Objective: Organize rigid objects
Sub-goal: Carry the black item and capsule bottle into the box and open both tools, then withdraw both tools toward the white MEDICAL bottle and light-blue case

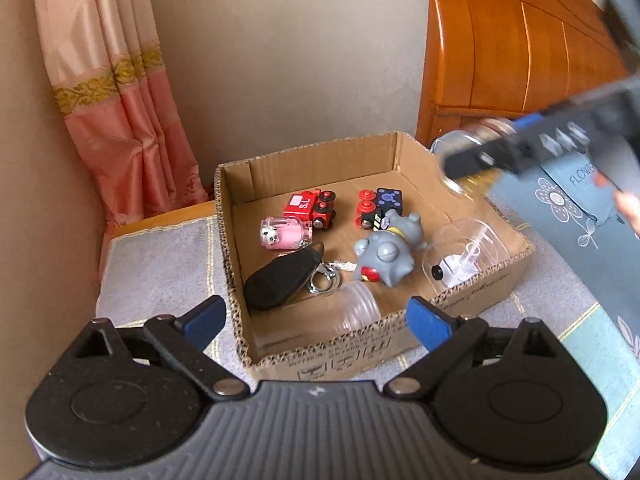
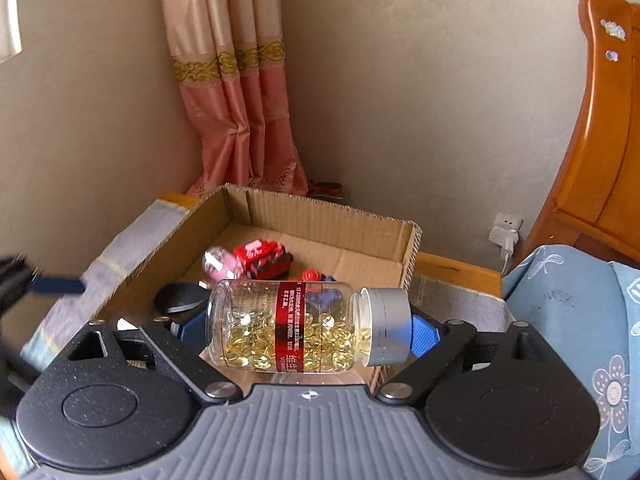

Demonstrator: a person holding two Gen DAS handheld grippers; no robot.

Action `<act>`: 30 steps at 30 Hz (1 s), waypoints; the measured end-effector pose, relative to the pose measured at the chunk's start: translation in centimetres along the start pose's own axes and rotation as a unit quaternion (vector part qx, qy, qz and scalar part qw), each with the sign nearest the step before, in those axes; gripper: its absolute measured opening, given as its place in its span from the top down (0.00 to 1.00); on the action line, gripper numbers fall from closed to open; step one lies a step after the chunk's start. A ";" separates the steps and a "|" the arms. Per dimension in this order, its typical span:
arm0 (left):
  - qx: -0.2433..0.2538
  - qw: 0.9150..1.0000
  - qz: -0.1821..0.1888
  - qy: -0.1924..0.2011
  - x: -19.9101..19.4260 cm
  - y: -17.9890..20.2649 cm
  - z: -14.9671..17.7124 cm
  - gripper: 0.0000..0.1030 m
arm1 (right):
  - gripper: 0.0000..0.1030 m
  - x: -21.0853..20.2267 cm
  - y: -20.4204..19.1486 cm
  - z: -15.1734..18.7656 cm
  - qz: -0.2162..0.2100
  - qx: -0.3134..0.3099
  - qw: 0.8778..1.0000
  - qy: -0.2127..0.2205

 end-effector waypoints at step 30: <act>-0.040 0.998 -0.041 0.004 -3.9 -1.3 4.8 0.06 | 0.00 2.7 -1.4 -0.8 0.043 0.030 0.999 -0.010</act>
Point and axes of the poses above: each gripper's, at about its wrist camera, not at the fingertips, and x roughly the way its jaws point, y to its right, z to its underside, the point moved 4 cm from there along x, roughly the way its jaws point, and after that the axes turned 12 degrees about y, right-handed, at the moved point
